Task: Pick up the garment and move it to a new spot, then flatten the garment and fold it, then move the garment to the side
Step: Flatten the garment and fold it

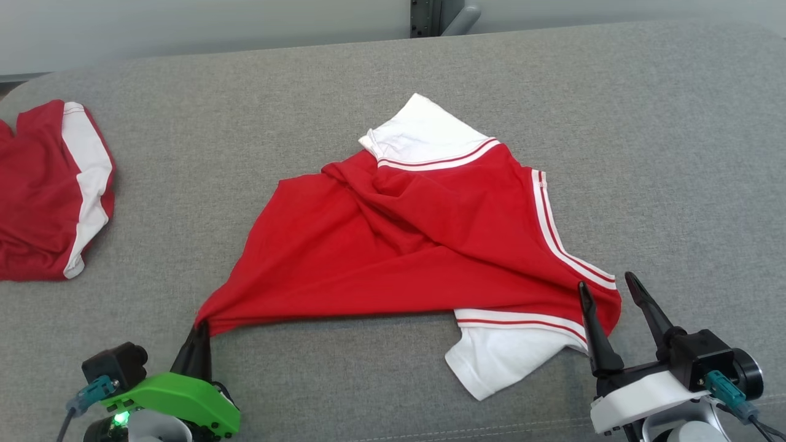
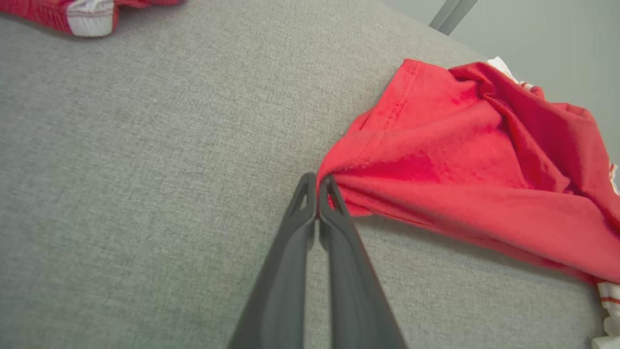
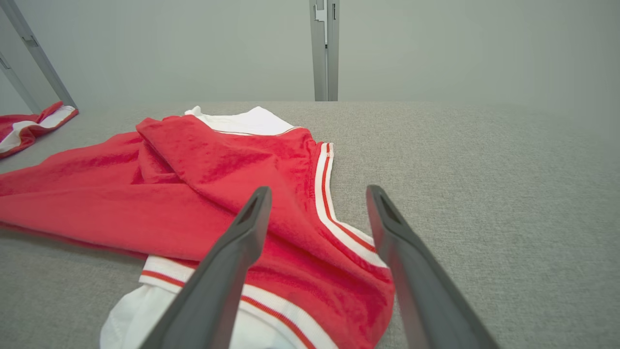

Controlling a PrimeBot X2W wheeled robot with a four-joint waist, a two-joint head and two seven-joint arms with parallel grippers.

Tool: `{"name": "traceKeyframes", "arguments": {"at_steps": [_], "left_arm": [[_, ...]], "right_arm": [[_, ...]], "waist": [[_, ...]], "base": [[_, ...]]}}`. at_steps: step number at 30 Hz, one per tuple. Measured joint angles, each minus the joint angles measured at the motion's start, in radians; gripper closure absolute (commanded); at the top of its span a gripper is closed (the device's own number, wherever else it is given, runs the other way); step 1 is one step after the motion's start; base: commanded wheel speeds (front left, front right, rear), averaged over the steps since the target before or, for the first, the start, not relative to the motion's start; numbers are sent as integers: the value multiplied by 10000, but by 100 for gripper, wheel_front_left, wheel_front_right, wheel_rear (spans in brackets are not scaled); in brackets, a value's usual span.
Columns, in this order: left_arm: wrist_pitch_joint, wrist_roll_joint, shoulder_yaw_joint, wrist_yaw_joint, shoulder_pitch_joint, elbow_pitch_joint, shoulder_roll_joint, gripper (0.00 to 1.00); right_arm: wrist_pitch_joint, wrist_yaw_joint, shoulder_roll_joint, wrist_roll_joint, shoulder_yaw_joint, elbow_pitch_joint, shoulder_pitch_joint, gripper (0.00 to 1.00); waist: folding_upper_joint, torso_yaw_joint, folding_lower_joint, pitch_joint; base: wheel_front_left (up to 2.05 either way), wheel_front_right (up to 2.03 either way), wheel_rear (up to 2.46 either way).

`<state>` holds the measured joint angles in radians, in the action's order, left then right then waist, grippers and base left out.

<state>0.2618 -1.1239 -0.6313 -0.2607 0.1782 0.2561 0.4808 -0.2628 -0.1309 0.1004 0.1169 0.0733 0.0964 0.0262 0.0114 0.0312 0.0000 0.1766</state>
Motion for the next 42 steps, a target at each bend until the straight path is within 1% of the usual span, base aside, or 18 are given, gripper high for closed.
{"name": "traceKeyframes", "arguments": {"at_steps": [2,4,5,7,10,13,15,18,20,22,24,27,30,33,36,40,41,42], "left_arm": [[6,192,104,186,-47,297,-247,0],[4,349,19,226,-134,520,-339,0],[4,433,33,201,-160,552,-349,0],[-46,527,-17,0,-218,433,-307,0],[-343,548,-104,-397,-515,-372,-109,0],[-535,660,-144,-838,-729,-1768,221,0],[-719,849,-240,-1037,-654,-2723,395,0],[-1279,1177,-581,-1170,-58,-3511,414,0],[-1835,1429,-1028,-1160,567,-3503,316,0],[-2357,1384,-1294,-1018,1137,-3173,-63,0],[-2955,1377,-1611,-857,1752,-2545,-389,0],[-3482,1256,-1741,-558,2682,-1423,-869,0],[-3893,848,-1559,-380,3449,-349,-1371,0],[-4242,825,-1559,-316,4017,715,-1507,0],[-4485,608,-1442,-155,4339,1547,-1634,0],[-4809,127,-1260,132,4592,2460,-1973,0],[-4824,59,-1216,234,4650,2685,-2044,6],[-4786,-27,-1116,334,4709,2855,-2142,58]], "right_arm": [[0,0,23,0,0,4,2,0],[0,0,25,0,4,12,5,0],[0,0,21,0,13,19,8,0],[0,0,-12,0,17,21,14,0],[0,0,-36,15,-8,15,60,0],[0,0,-84,27,-48,-15,64,0],[0,0,-107,29,-23,-10,58,0],[0,0,-176,33,115,-4,-15,0],[0,0,-228,50,174,0,-128,0],[0,0,-261,81,186,-4,-215,0],[2,0,-299,109,209,0,-284,0],[0,0,-336,134,226,31,-346,0],[0,0,-387,190,228,69,-371,0],[0,0,-422,242,280,111,-385,0],[0,0,-470,316,318,115,-396,0],[0,0,-474,343,341,134,-425,0],[0,0,-477,349,351,153,-442,0],[0,0,-481,366,366,169,-478,0]], "waist": [[0,-20,0,-14],[0,-56,0,-32],[0,-80,0,-43],[0,-141,0,-68],[0,-242,0,-107],[0,-347,0,-118],[0,-419,0,-107],[0,-572,0,-91],[0,-724,0,-82],[0,-914,0,-69],[0,-1125,0,-48],[0,-1458,0,6],[0,-1798,0,78],[0,-2135,0,148],[0,-2445,0,218],[0,-2763,0,307],[0,-2819,0,329],[0,-2870,0,349]], "base": [[0,0,0],[0,0,0],[0,0,0],[0,0,0],[0,0,0],[0,0,0],[0,0,0],[0,0,0],[0,0,0],[0,0,0],[0,0,0],[0,0,0],[0,0,0],[0,0,0],[0,0,0],[0,0,0],[0,0,0],[0,0,0]]}}
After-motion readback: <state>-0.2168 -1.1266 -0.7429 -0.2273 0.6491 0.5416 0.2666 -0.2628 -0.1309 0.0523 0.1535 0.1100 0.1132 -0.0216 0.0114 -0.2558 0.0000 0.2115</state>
